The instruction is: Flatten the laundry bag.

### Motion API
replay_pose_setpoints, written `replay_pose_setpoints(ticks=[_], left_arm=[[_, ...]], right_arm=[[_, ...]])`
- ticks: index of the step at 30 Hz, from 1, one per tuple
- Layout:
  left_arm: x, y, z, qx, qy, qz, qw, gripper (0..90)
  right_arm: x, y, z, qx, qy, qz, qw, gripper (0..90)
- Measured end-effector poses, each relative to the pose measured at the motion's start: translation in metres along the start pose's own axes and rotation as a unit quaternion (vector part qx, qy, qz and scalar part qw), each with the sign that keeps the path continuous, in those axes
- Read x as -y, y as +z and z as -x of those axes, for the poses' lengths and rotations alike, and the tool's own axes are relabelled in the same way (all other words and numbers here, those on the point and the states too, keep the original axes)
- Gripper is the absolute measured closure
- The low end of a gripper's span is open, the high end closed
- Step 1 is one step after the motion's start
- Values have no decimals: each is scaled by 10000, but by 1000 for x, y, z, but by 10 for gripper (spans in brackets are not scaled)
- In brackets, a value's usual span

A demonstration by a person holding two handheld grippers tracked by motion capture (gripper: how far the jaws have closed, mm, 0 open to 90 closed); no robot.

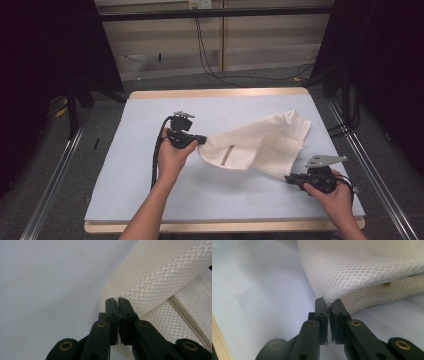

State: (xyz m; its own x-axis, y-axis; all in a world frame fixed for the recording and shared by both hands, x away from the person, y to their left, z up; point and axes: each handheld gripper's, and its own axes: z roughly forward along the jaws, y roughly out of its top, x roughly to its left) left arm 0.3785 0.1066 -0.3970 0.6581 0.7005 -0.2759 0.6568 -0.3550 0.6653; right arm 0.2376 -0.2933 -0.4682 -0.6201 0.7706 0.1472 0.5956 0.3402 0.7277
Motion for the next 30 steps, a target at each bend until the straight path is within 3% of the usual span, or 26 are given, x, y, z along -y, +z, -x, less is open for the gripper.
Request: replay_pose_setpoints(ticks=[8,19,21,27,30], left_arm=[[2,-3,-15,-134,-125,-2,9998,873],[5,-6,-30,-258,-142,-27,9996,874],[6,-6,-34,-271,-253,61,9993,874],[12,-7,-51,-416,-348,104,9985,873],[23,-7,-68,-522,-521,82,9972,874]], right_arm=[[1,-3,3,87,1,21,10000,850],[-1,4,6,304,-63,-102,9995,849],[-2,6,7,345,-40,-120,9993,849],[-9,11,12,509,-42,-179,9985,846],[-18,18,15,637,18,-268,9976,845]])
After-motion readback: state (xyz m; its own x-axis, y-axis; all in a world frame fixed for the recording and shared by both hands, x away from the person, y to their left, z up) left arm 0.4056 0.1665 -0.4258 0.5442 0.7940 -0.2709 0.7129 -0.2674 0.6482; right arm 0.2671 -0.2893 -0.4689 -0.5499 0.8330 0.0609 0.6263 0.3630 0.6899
